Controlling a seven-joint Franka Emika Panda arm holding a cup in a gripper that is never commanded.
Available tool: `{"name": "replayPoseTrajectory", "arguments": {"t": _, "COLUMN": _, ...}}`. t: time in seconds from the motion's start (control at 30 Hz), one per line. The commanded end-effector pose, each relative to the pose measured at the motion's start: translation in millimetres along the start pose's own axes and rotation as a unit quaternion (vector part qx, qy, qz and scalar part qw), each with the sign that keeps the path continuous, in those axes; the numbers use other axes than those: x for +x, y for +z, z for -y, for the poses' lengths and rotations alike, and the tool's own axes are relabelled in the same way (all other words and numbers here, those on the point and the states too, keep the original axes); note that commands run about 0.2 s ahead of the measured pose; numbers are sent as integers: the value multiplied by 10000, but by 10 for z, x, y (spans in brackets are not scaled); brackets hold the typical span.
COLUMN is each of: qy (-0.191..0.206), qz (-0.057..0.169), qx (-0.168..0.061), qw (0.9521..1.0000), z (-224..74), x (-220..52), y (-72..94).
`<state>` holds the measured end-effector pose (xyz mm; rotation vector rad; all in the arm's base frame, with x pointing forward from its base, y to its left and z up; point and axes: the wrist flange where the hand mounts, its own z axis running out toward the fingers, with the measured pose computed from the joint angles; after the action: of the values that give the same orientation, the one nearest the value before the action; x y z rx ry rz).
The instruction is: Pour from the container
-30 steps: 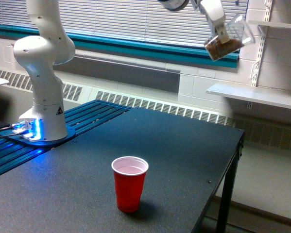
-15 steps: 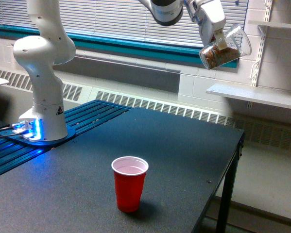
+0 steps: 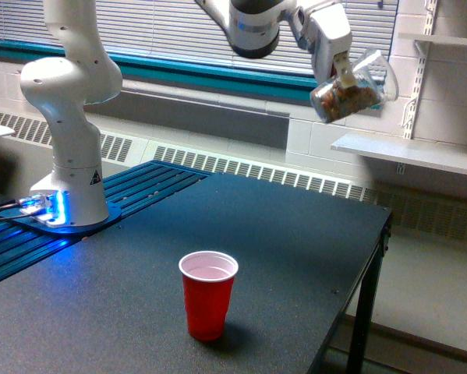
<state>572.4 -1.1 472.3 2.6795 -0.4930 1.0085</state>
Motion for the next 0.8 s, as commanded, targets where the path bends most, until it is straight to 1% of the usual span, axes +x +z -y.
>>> {"name": "replayPoseTrajectory", "arguments": {"t": 0.03, "qy": 259, "qz": -59, "qx": -97, "qw": 9996, "z": -111, "x": -77, "y": 96}}
{"name": "replayPoseTrajectory", "arguments": {"t": 0.17, "qy": 315, "qz": -121, "qx": -193, "qw": 9992, "z": -214, "x": -128, "y": 170}}
{"name": "replayPoseTrajectory", "arguments": {"t": 0.3, "qy": 400, "qz": -60, "qx": -224, "qw": 9989, "z": -286, "x": -187, "y": 225}}
{"name": "replayPoseTrajectory", "arguments": {"t": 0.53, "qy": 559, "qz": -82, "qx": -286, "qw": 9980, "z": -414, "x": -274, "y": 282}}
{"name": "replayPoseTrajectory", "arguments": {"t": 0.73, "qy": 632, "qz": -105, "qx": -367, "qw": 9973, "z": -544, "x": -369, "y": 312}}
{"name": "replayPoseTrajectory", "arguments": {"t": 0.8, "qy": 646, "qz": -145, "qx": -422, "qw": 9969, "z": -601, "x": -407, "y": 321}}
